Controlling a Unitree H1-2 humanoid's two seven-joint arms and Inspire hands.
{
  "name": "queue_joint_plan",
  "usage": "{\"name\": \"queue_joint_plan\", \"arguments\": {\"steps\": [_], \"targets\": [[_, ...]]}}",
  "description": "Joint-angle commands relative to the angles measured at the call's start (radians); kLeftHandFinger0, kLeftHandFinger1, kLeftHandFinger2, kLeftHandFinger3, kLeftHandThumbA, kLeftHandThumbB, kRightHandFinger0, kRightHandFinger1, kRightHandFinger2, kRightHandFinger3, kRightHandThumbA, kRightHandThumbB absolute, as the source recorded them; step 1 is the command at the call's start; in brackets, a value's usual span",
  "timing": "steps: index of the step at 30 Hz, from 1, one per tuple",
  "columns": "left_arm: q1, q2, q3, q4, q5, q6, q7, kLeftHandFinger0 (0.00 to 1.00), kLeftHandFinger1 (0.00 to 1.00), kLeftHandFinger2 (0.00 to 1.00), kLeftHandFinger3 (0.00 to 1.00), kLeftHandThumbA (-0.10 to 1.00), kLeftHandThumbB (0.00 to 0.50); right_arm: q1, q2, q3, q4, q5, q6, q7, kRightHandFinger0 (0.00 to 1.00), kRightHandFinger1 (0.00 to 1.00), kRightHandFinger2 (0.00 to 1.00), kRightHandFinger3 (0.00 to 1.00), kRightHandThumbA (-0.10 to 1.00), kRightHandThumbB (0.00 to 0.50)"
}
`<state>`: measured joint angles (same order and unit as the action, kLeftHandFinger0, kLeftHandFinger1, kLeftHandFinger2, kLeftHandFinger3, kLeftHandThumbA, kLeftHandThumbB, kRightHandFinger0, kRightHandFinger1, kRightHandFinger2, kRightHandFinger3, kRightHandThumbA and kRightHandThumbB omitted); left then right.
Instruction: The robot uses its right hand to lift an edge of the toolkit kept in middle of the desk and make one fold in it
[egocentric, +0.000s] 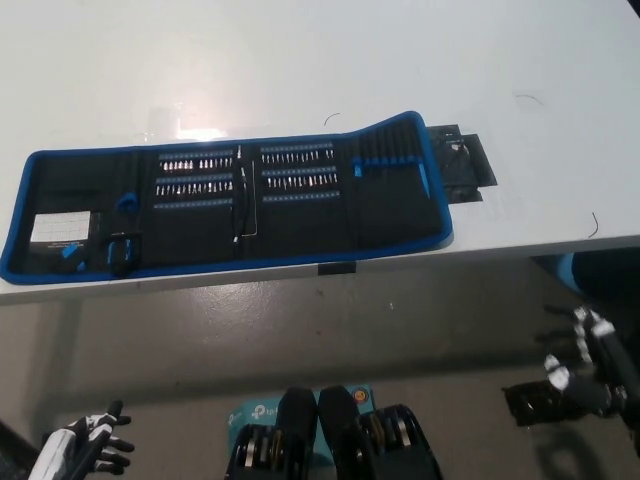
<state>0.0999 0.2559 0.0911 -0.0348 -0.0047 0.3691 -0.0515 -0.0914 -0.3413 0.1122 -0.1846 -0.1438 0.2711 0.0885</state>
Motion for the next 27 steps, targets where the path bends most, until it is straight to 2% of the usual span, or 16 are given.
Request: {"name": "queue_joint_plan", "arguments": {"steps": [1,3,5,11,13,14,15,17,19,20,21,22,23,24,25,27], "targets": [[0.013,0.01,0.001,-0.03,0.004,0.01,-0.009,0.49,0.4,0.39,0.54,0.74,0.016,-0.09,-0.034,0.038,-0.128,-0.023,0.054,0.088,0.25,0.3,0.51,0.76,0.38,0.143],[0.013,0.012,0.0,-0.031,0.001,0.011,-0.013,0.49,0.4,0.39,0.54,0.75,0.014,-0.156,-0.044,0.074,-0.202,-0.042,0.102,0.124,0.18,0.25,0.49,0.73,0.47,0.146],[0.01,0.012,-0.005,-0.024,0.009,0.01,-0.013,0.48,0.39,0.38,0.55,0.76,0.028,-0.227,-0.043,0.093,-0.252,-0.026,0.118,0.154,0.19,0.27,0.46,0.71,0.43,0.12],[0.013,0.009,-0.002,-0.017,0.0,-0.011,-0.016,0.45,0.37,0.38,0.56,0.75,0.015,-0.359,0.004,0.073,-0.23,0.045,0.116,0.16,0.2,0.26,0.44,0.63,0.46,0.116],[0.017,0.009,-0.006,-0.016,0.008,-0.019,-0.014,0.45,0.38,0.39,0.56,0.77,0.01,-0.385,0.03,0.058,-0.209,0.049,0.141,0.142,0.18,0.27,0.44,0.6,0.4,0.104],[0.019,0.008,-0.006,-0.016,0.011,-0.015,-0.011,0.45,0.38,0.39,0.56,0.77,0.018,-0.421,0.053,0.043,-0.176,0.045,0.175,0.124,0.27,0.36,0.49,0.61,0.36,0.077],[0.022,0.007,-0.006,-0.017,0.01,-0.017,-0.011,0.46,0.39,0.38,0.55,0.78,0.019,-0.436,0.067,0.032,-0.152,0.046,0.181,0.113,0.3,0.39,0.51,0.61,0.35,0.079],[0.026,0.006,-0.005,-0.019,0.011,-0.016,-0.008,0.47,0.39,0.38,0.54,0.78,0.019,-0.454,0.096,0.007,-0.091,0.048,0.151,0.089,0.29,0.4,0.51,0.63,0.36,0.087],[0.024,-0.001,0.0,-0.017,0.003,-0.01,-0.006,0.49,0.4,0.39,0.54,0.77,0.014,-0.47,0.125,-0.027,-0.034,0.052,0.146,0.071,0.34,0.46,0.57,0.67,0.4,0.079],[0.024,-0.005,0.001,-0.017,0.0,-0.012,-0.005,0.49,0.4,0.38,0.53,0.76,0.018,-0.48,0.14,-0.045,-0.011,0.053,0.165,0.058,0.38,0.49,0.58,0.67,0.44,0.099],[0.025,-0.006,0.002,-0.019,0.0,-0.012,-0.005,0.48,0.39,0.38,0.54,0.76,0.007,-0.481,0.145,-0.051,-0.009,0.049,0.166,0.061,0.51,0.6,0.69,0.78,0.4,0.02],[0.025,-0.008,0.003,-0.018,-0.003,-0.011,-0.008,0.47,0.39,0.37,0.55,0.76,0.008,-0.494,0.18,-0.089,0.031,0.055,0.199,0.028,0.46,0.55,0.63,0.72,0.43,0.109],[0.025,-0.005,-0.001,-0.016,0.003,-0.015,-0.01,0.47,0.38,0.37,0.54,0.77,0.005,-0.495,0.195,-0.107,0.046,0.045,0.199,0.02,0.49,0.59,0.65,0.75,0.44,0.092],[0.027,-0.005,-0.003,-0.02,0.004,-0.018,-0.011,0.47,0.38,0.37,0.54,0.79,0.012,-0.506,0.216,-0.133,0.083,0.049,0.199,-0.003,0.58,0.65,0.69,0.77,0.47,0.103],[0.028,-0.008,-0.001,-0.022,0.003,-0.018,-0.01,0.47,0.38,0.36,0.54,0.79,0.013,-0.509,0.221,-0.14,0.088,0.045,0.199,-0.002,0.6,0.67,0.71,0.78,0.48,0.097],[0.028,-0.011,0.002,-0.021,0.001,-0.02,-0.008,0.47,0.37,0.36,0.53,0.79,0.009,-0.515,0.236,-0.159,0.11,0.042,0.199,-0.011,0.81,0.83,0.82,0.88,0.49,0.087]]}}
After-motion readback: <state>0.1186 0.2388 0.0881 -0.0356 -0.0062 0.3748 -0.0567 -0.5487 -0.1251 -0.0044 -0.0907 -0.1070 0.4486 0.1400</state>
